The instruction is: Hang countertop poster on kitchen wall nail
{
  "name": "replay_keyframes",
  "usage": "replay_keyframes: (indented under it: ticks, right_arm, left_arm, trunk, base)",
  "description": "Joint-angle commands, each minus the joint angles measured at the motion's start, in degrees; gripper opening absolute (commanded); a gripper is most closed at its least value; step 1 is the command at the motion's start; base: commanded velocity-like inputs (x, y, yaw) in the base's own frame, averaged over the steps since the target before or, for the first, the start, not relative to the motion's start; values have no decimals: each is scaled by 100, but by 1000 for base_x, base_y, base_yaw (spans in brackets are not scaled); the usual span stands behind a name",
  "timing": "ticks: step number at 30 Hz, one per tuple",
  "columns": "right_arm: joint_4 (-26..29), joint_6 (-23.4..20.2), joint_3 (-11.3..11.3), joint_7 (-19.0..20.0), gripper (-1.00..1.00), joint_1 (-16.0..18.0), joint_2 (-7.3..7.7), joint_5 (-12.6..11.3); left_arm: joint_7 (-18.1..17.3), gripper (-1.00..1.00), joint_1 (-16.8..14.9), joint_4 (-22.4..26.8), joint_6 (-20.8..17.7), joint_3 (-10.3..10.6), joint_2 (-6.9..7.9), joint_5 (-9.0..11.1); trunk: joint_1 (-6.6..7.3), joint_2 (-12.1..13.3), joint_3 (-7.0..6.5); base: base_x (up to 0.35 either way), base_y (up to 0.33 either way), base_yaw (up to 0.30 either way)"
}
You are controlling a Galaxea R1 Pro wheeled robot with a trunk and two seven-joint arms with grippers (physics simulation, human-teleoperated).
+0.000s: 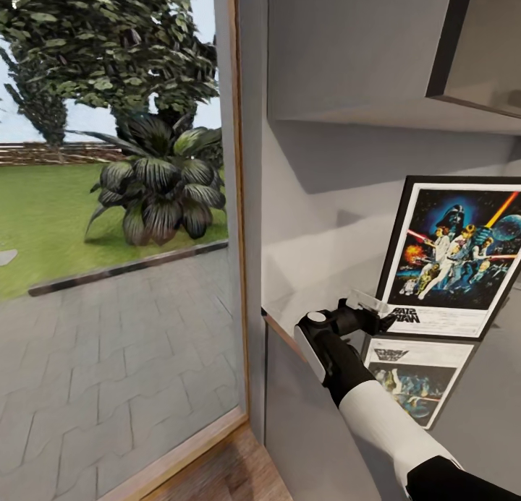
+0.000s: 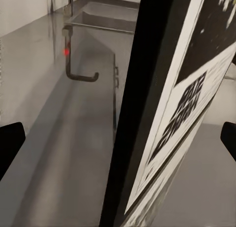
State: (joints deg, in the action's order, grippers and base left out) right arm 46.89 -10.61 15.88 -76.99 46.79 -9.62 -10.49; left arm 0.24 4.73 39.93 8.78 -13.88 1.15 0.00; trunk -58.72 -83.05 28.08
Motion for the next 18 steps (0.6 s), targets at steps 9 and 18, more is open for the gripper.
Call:
replay_keyframes:
  ticks: [9,18]
  right_arm:
    - [4,-55,22,-35,100,5,4,-37]
    - [9,-39,20,-36,100,5,4,-38]
  left_arm:
    - [2,100,2,6,10,-1,0,0]
    - [2,100,2,6,10,-3,0,0]
  trunk:
    - [-1,-3,5]
    - [-1,-3,5]
  base:
    - [3,0,0]
    - [0,0,0]
